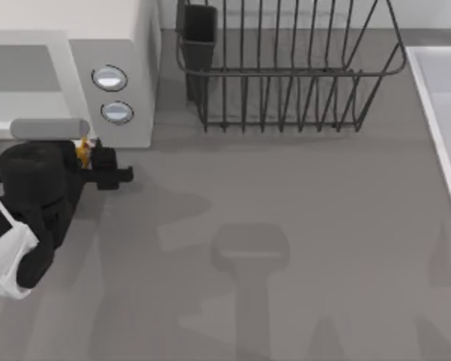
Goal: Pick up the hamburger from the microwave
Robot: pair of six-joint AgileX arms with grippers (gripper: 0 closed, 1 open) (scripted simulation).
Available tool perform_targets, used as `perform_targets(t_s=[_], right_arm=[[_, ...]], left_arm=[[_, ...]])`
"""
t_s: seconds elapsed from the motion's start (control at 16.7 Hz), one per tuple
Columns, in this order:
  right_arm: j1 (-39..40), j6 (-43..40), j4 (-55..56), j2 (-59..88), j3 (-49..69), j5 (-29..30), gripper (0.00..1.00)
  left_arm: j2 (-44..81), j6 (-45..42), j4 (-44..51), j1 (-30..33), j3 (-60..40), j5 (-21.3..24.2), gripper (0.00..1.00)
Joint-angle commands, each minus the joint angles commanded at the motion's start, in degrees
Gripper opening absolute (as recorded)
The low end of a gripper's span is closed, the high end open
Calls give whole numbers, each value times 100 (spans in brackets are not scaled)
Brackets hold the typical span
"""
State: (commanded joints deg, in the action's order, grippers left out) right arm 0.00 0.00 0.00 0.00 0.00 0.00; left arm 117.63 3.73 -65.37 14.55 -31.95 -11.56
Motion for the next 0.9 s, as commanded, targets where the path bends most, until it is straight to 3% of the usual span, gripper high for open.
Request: perform_targets(t_s=[0.18,0.9], right_arm=[[0,0,0,0,0,0,100],[0,0,0,0,0,0,100]], left_arm=[[0,0,0,0,0,0,0],[0,0,0,0,0,0,90]])
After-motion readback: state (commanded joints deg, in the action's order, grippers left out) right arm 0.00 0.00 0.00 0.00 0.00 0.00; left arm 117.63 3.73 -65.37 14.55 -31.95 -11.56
